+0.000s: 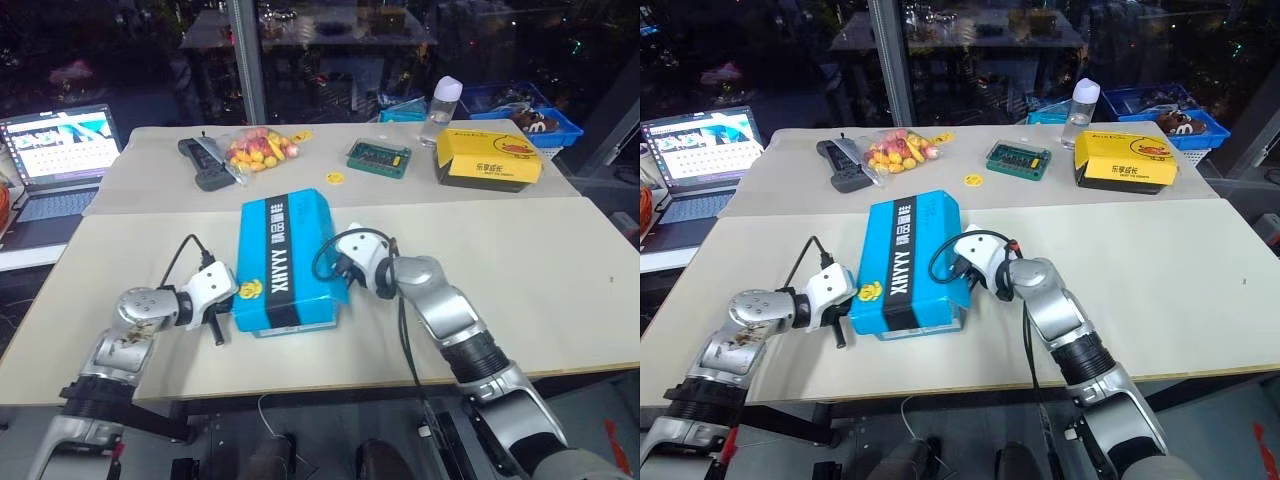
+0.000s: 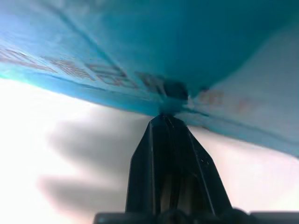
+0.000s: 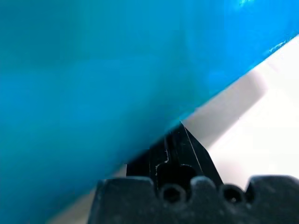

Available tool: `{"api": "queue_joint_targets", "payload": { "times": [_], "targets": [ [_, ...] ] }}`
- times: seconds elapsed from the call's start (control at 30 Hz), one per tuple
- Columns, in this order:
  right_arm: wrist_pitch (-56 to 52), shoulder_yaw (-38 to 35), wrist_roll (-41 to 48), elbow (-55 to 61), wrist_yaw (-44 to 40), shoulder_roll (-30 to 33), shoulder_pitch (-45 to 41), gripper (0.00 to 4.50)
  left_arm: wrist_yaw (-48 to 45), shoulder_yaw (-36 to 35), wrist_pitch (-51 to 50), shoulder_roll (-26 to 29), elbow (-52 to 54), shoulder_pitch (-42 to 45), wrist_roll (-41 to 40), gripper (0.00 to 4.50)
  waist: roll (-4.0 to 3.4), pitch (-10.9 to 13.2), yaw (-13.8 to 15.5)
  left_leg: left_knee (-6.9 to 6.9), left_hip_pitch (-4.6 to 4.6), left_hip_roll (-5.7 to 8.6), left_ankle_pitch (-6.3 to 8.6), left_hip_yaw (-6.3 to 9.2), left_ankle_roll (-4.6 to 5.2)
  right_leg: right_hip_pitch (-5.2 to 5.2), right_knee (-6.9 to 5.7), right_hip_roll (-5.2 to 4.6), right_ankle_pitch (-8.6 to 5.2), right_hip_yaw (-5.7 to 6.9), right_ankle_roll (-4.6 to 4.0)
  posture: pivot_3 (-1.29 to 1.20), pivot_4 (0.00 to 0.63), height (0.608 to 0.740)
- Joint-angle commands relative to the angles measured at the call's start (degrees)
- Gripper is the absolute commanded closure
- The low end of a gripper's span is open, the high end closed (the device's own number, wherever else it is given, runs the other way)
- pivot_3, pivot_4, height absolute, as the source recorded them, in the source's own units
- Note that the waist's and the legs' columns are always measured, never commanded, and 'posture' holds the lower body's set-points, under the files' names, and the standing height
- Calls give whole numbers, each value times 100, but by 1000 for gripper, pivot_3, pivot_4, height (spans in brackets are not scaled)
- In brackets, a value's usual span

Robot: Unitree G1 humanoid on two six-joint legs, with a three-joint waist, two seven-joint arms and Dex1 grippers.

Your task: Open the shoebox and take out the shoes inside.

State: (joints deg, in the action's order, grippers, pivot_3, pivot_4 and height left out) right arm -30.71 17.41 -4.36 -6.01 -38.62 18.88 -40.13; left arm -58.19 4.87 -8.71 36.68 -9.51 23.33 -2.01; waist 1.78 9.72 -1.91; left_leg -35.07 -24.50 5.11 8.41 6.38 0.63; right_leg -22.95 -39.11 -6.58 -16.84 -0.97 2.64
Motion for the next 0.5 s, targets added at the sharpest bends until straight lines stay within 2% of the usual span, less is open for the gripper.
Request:
{"api": "queue_joint_targets", "payload": {
  "times": [0.03, 0.3, 0.37, 0.5],
  "targets": [
    [82, -102, 34, 196, -53, 107, -20, 4427, -2, 202, 311, -261, -234, 561, -11, 4487, 0, 0, 3, -1, -2, -1, -2, 0, -3, -3, -3, 1, 0, 1, -1, 0, 150, 734],
    [81, -124, 133, 262, -277, 365, 30, 4427, -45, -16, 577, -58, -629, 828, -69, 4487, 0, 0, -86, -3, -8, -2, -3, -1, -4, -7, -2, 2, 1, 2, -1, 0, 150, 734],
    [131, -156, 134, 195, -340, 449, 4, 4427, 17, -239, 368, -1, -444, 737, -258, 4487, 1, 0, -88, -3, -12, -2, -3, -1, -4, -10, -3, 3, 1, 2, -1, 0, 150, 734],
    [280, -232, 113, -14, -487, 706, -88, 4427, 197, -1154, -628, 199, 858, -109, -1111, 4487, 1, 0, -125, -4, -13, -3, -3, -1, -4, -9, -2, 1, 1, 0, -1, 0, 150, 734]
  ]
}}
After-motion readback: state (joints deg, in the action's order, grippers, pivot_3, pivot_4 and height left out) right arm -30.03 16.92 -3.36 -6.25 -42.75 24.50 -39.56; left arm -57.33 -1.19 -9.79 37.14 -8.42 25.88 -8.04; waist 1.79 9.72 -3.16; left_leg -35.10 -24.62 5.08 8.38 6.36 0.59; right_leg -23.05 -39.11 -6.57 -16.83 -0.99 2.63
